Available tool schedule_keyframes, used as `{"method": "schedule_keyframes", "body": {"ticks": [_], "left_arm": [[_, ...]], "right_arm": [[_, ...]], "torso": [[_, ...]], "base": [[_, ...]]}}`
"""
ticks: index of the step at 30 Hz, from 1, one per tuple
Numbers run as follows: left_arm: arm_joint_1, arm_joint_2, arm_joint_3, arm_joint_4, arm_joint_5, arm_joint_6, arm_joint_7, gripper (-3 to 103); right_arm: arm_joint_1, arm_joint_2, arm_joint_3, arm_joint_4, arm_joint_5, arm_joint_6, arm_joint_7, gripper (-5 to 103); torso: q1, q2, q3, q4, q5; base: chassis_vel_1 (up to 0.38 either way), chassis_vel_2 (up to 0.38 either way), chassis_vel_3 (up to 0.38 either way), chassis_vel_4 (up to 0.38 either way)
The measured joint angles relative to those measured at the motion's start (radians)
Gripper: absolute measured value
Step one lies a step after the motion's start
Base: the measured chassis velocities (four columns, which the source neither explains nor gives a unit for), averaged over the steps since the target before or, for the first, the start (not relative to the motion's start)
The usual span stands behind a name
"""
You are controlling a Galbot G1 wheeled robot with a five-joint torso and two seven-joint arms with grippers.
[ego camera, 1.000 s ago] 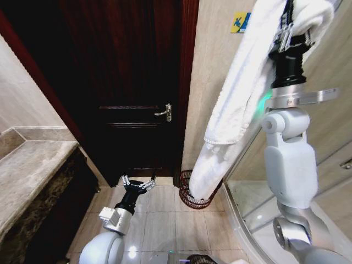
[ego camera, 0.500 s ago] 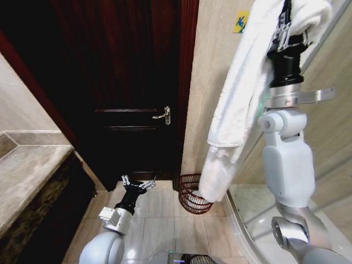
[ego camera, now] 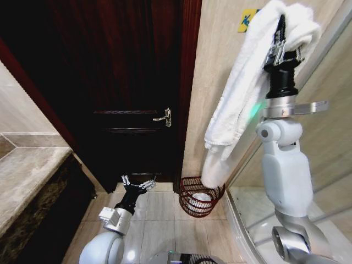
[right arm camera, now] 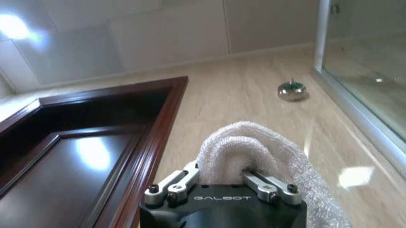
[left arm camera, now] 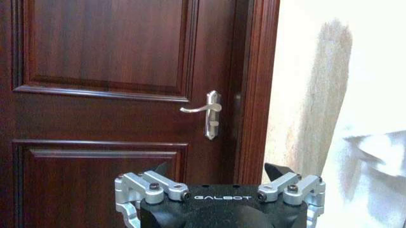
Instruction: Discard the used towel into the hamper.
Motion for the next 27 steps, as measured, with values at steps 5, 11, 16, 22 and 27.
{"method": "schedule_keyframes", "body": {"ticks": [5, 11, 16, 22, 27], "left_arm": [[0.0, 0.0, 0.0, 0.0, 0.0, 0.0, 0.0, 100], [0.0, 0.0, 0.0, 0.0, 0.0, 0.0, 0.0, 100], [0.0, 0.0, 0.0, 0.0, 0.0, 0.0, 0.0, 100], [0.0, 0.0, 0.0, 0.0, 0.0, 0.0, 0.0, 100], [0.0, 0.0, 0.0, 0.0, 0.0, 0.0, 0.0, 100]], "right_arm": [[-0.078, 0.004, 0.028, 0.029, -0.001, 0.006, -0.002, 12], [-0.142, 0.016, 0.042, 0.04, -0.007, 0.022, -0.011, 12], [-0.211, 0.033, 0.05, 0.061, -0.016, 0.033, -0.021, 12], [-0.347, 0.044, 0.09, 0.095, -0.028, 0.057, -0.029, 12], [-0.415, 0.061, 0.101, 0.099, -0.027, 0.084, -0.03, 12]], "torso": [[0.001, 0.0, 0.0, -0.0003, 0.0], [0.001, 0.0, 0.0, -0.0002, 0.0001], [0.0, 0.0, 0.0, -0.0003, 0.0], [0.001, 0.0, 0.0, -0.0002, 0.0002], [0.0, 0.0, 0.0, -0.0004, 0.0002]], "base": [[0.0, 0.0, 0.0, 0.0], [0.0, 0.0, 0.0, 0.0], [0.0, 0.0, 0.0, 0.0], [0.0, 0.0, 0.0, 0.0], [0.0, 0.0, 0.0, 0.0]]}}
